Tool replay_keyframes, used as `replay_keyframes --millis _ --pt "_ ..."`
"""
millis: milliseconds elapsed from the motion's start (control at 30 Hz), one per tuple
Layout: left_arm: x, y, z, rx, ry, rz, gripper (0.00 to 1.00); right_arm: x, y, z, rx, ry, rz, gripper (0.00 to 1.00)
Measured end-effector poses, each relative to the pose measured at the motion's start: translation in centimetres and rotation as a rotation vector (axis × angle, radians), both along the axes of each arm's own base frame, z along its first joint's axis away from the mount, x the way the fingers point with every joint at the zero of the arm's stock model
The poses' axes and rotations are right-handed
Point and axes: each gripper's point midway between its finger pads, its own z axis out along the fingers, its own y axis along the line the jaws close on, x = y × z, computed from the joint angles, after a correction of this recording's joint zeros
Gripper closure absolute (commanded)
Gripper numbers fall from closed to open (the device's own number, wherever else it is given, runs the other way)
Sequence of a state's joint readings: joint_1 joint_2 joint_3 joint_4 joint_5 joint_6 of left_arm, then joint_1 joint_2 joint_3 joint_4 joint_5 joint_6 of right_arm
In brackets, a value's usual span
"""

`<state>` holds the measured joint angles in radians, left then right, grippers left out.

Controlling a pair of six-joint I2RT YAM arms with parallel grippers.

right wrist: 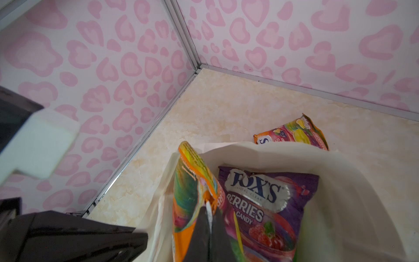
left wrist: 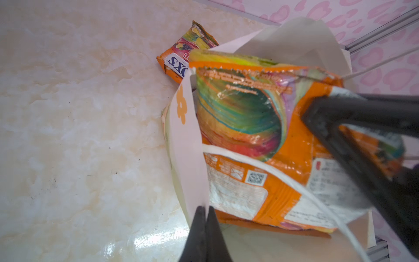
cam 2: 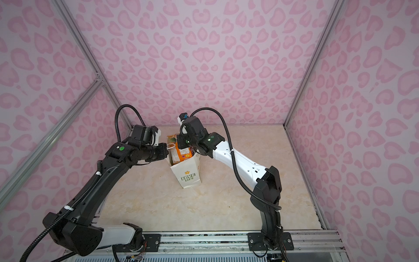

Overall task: Place the snacks into the paper bag
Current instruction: Place the snack in the paper bag.

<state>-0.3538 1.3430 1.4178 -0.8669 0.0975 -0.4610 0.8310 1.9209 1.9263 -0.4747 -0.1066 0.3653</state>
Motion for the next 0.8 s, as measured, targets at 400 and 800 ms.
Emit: replay_keyframes --millis 400,800 --pt "0.0 -0.2 0.0 -0.006 -0.001 -0.005 0.96 -1.8 -1.2 -2.3 -0.107 0.012 0.004 1.00" --pt "0.0 0.0 0.0 0.001 0.001 0.001 0.96 1.1 -0.2 -6.5 -0.189 0.075 -0.021 0.99"
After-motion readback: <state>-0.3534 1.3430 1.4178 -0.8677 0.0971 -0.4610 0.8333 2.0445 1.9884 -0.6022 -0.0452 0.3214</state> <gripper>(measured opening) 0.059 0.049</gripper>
